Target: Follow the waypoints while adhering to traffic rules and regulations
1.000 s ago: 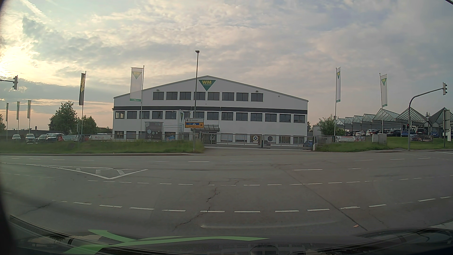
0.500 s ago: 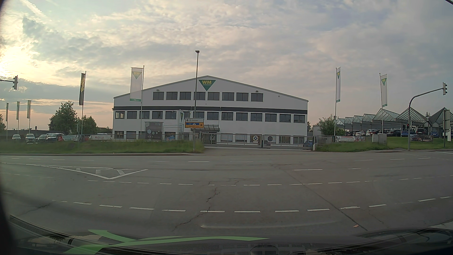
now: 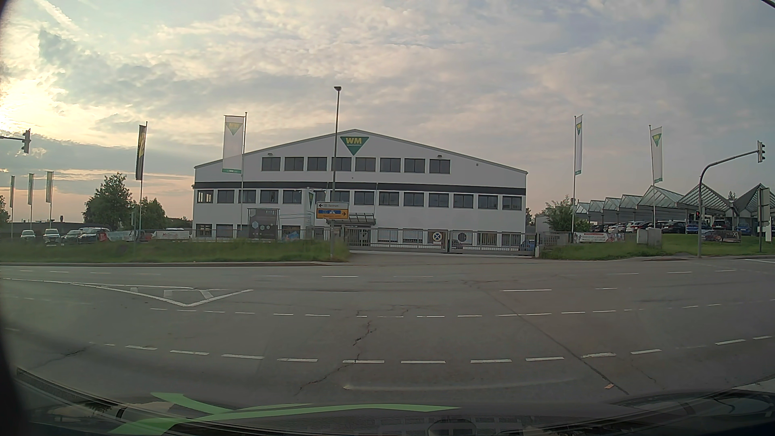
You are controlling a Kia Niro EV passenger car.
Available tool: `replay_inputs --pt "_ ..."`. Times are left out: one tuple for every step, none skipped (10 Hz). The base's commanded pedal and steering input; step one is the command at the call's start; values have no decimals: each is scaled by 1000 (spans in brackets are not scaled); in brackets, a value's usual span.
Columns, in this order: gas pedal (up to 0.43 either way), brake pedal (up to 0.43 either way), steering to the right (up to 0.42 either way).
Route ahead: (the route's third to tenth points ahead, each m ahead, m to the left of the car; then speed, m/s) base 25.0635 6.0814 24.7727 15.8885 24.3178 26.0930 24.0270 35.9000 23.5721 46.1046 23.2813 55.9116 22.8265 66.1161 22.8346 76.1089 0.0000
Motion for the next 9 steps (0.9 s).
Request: replay_inputs --pt "0 384 -25" --pt "0 384 -25" --pt "0 384 -25" --pt "0 384 -25" --pt "0 384 -25" --pt "0 384 -25" --pt "0 384 -25" --pt "0 384 -25" --pt "0 384 -25"
